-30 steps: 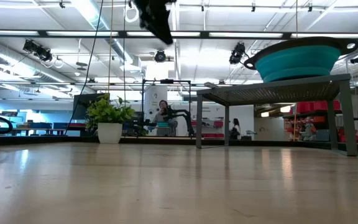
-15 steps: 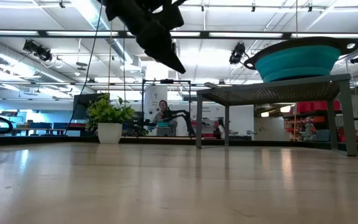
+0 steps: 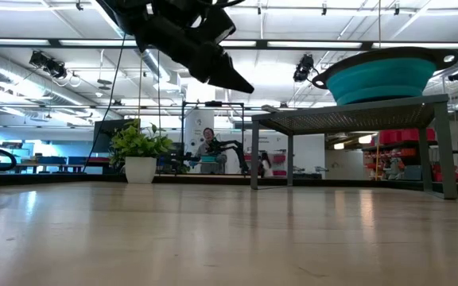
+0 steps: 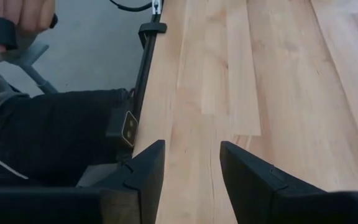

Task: Pick & Place Fruit
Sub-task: Put the knife on the shelf

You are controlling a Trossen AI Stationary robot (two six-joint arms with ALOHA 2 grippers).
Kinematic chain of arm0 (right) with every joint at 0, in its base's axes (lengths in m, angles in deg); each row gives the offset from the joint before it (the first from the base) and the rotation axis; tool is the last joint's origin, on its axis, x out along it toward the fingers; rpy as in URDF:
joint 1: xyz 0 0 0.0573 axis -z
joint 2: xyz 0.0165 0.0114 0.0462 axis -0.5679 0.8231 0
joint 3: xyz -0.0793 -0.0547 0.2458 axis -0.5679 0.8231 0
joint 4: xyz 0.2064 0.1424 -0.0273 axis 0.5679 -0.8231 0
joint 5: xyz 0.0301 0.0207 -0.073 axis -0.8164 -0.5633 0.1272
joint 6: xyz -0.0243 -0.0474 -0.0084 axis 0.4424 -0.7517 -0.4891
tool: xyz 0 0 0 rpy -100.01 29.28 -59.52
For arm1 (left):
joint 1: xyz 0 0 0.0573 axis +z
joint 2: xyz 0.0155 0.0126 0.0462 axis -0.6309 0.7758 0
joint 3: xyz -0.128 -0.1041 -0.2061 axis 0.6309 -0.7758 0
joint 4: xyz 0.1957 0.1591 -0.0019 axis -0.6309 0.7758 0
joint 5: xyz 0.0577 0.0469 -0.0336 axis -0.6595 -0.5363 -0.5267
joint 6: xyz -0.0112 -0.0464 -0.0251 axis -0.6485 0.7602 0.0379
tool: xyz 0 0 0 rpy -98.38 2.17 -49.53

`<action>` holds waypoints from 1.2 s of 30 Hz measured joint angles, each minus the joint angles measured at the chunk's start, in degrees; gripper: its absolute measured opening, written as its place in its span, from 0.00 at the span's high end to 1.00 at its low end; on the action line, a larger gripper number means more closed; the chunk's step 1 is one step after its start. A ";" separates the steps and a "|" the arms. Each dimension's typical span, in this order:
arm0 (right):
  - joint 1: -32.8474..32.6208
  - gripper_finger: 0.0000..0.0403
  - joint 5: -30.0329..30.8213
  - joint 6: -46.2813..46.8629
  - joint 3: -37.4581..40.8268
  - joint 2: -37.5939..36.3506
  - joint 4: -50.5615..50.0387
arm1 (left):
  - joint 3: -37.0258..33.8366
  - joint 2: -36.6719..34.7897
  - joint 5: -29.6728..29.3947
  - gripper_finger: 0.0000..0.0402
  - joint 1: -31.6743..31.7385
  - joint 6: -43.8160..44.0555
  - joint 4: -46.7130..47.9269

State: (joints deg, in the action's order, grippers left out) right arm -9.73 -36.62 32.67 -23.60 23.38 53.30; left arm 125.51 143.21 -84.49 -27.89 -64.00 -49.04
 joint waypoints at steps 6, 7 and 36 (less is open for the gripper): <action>0.02 0.59 0.04 -0.54 0.00 0.00 0.00 | -0.34 0.00 -1.73 0.76 0.11 -2.01 -0.44; 0.04 0.59 0.04 -0.68 0.00 0.00 0.06 | -0.34 0.00 -2.45 0.76 0.11 -2.23 -0.47; 0.11 0.59 1.62 -4.55 0.00 0.00 3.65 | -0.32 5.67 -0.25 0.96 1.99 -5.58 -7.67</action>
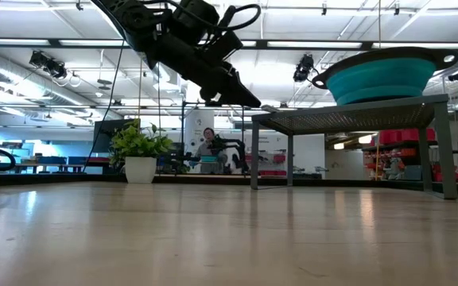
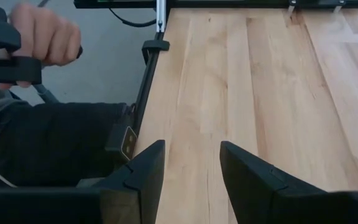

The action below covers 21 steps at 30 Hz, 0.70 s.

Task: Pick & Place Fruit
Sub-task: Put the knife on the shelf

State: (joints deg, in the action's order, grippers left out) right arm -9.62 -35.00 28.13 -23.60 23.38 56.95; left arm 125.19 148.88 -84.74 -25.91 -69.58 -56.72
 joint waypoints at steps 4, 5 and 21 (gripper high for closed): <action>0.00 0.59 0.00 0.02 0.00 0.00 0.18 | 0.00 -0.05 0.04 0.98 0.16 -1.33 0.32; 0.00 0.59 0.00 0.22 0.00 0.00 0.32 | 0.00 -0.05 0.02 0.99 0.28 -1.35 0.27; 0.00 0.59 1.82 1.61 0.00 0.00 1.81 | 0.00 -0.05 4.83 0.98 3.08 -3.62 -0.87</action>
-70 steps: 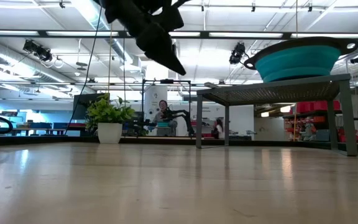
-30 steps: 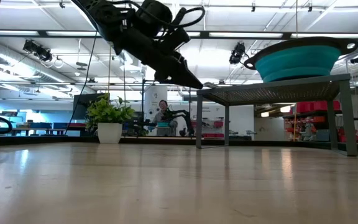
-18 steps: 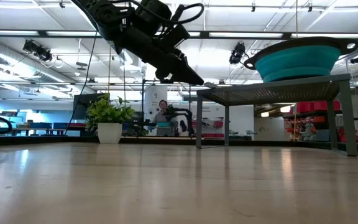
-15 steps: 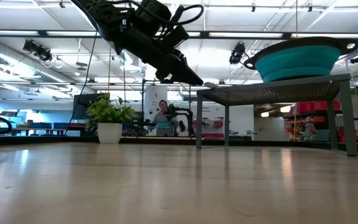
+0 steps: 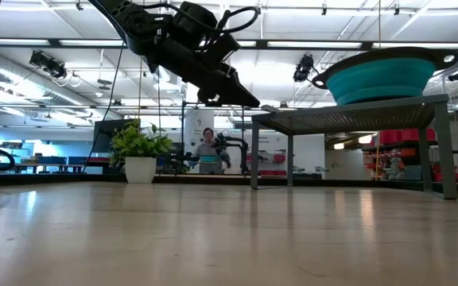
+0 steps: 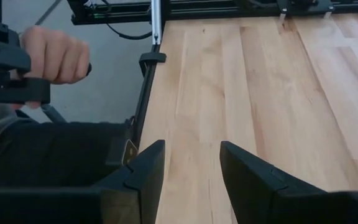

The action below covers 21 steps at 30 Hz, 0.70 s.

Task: Pick & Place Fruit
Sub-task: Put the knife on the shelf

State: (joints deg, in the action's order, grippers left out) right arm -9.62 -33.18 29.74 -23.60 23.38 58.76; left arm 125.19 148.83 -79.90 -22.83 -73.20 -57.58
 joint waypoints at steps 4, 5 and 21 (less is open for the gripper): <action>0.00 0.59 0.19 0.53 0.00 0.00 0.04 | 0.00 0.06 0.35 0.99 -0.04 -1.15 0.46; 0.00 0.59 0.19 0.53 0.00 0.00 0.06 | 0.00 0.07 0.93 0.99 0.00 -1.47 0.45; 0.00 0.59 1.17 -0.59 0.00 0.00 2.25 | 0.09 4.61 1.46 0.97 0.20 -4.93 -6.14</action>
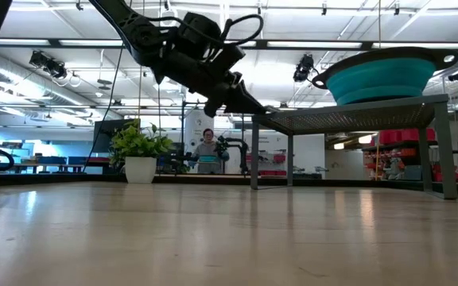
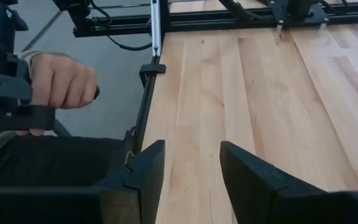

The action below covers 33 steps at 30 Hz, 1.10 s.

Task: Pick & Place Fruit
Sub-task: Put the knife on the shelf

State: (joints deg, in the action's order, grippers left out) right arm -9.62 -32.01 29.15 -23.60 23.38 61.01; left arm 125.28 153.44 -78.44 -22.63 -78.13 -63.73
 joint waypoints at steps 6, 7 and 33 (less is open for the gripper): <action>0.00 0.59 0.00 0.00 0.00 0.00 0.00 | 0.00 -0.37 0.94 0.98 -0.06 0.11 -0.93; 0.00 0.59 0.00 0.00 0.00 0.00 0.09 | 0.00 -0.37 0.94 0.98 -0.04 0.12 -1.16; 0.09 0.59 -0.02 -1.49 0.00 0.00 2.27 | 0.06 2.13 2.88 0.96 -0.13 0.77 -9.62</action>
State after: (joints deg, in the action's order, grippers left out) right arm -9.54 -32.03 27.67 -23.60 23.38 63.27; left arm 125.34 155.56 -75.57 -22.76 -77.36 -73.34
